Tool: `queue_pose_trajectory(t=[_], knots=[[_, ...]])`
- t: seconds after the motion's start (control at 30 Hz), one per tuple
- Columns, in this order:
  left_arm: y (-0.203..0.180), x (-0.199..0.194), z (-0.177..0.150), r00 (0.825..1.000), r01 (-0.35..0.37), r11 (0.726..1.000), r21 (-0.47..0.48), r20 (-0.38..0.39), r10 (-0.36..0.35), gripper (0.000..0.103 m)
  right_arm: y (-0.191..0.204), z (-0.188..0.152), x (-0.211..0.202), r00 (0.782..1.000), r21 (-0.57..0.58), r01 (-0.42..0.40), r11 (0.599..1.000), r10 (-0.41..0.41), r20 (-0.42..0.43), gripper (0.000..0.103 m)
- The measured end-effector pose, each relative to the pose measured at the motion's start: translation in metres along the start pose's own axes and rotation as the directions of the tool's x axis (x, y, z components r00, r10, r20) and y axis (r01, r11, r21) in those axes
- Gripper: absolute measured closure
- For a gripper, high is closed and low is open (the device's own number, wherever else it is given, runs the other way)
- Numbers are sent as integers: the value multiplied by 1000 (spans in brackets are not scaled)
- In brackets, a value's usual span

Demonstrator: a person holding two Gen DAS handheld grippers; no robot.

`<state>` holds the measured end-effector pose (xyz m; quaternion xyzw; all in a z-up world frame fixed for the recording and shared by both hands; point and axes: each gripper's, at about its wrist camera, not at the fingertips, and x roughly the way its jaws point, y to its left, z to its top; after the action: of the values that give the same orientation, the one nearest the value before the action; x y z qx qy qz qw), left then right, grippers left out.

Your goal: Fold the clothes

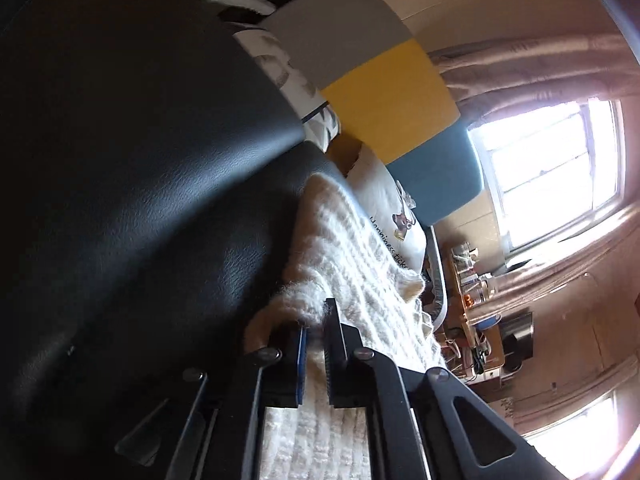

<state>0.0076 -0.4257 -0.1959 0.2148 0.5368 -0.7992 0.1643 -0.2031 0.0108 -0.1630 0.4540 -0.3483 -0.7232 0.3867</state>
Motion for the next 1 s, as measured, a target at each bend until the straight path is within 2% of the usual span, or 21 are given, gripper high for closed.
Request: queue_pose_trajectory(t=[0.13,0.23,0.33,0.43,0.5,0.53,0.6,0.67,0.73,0.8,0.87,0.93,1.0], knots=[[4,3,0,1000,-2,1000,-15,-15,2,97,-10,-3,4,1000,44,5,999,-6,9,40],[0,5,-1,1000,-19,1000,15,-15,19,97,-14,-4,3,999,57,5,998,-7,42,40],[-5,4,-4,999,-34,997,69,-2,34,97,-17,2,15,998,47,59,997,-60,24,40],[-10,-10,-5,998,-15,996,90,59,10,97,-7,5,23,988,-26,153,988,-152,16,55],[-8,-11,-5,997,-35,996,86,69,29,97,4,6,21,988,-64,151,986,-149,41,66],[-4,-8,-5,997,-47,996,72,57,43,97,9,6,20,988,-87,152,984,-148,49,67],[3,-5,-5,997,-68,997,48,44,66,97,22,6,23,983,-151,184,971,-177,54,68],[5,-8,-5,998,-52,998,34,49,50,97,24,4,30,966,-193,257,947,-255,35,68],[4,-12,-4,998,-28,999,29,60,26,97,20,2,34,954,-197,297,934,-299,19,68],[-1,-18,-2,997,2,999,37,80,-5,97,19,2,35,950,-203,309,929,-312,18,68],[-5,-24,-1,994,17,998,55,109,-23,97,25,2,31,957,-218,288,932,-288,32,68],[1,-21,-1,994,3,999,34,107,-6,97,31,4,31,962,-239,272,932,-271,37,68],[14,-13,0,997,-15,1000,-21,79,17,97,30,6,36,957,-247,286,926,-289,23,68]])
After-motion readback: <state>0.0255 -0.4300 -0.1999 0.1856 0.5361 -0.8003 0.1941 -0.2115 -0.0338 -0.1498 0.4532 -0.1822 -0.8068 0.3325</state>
